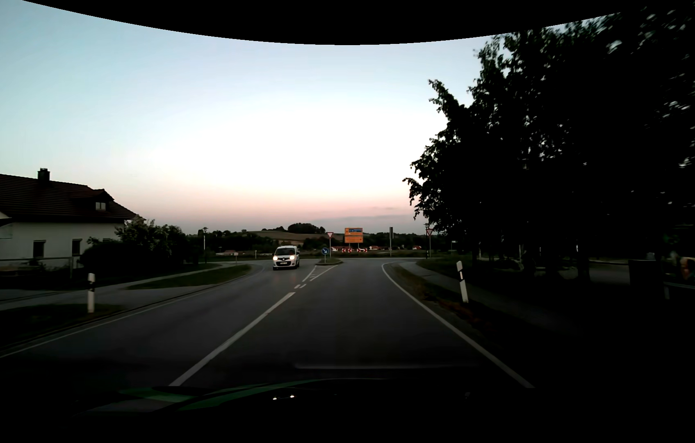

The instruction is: Follow the waypoints while adhering to traffic rules and regulations

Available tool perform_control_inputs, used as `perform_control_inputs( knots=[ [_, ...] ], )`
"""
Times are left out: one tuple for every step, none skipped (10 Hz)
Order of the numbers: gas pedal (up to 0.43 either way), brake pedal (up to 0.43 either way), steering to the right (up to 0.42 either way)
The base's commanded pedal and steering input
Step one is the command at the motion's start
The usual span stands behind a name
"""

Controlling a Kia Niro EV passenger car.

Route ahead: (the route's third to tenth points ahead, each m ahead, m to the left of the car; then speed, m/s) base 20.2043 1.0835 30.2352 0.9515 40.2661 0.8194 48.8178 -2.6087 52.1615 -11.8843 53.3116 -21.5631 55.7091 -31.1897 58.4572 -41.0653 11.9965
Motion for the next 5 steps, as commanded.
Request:
perform_control_inputs(
  knots=[
    [0.000, 0.195, 0.007],
    [0.000, 0.195, 0.007],
    [0.000, 0.195, 0.007],
    [0.000, 0.201, 0.007],
    [0.000, 0.201, 0.007]
  ],
)
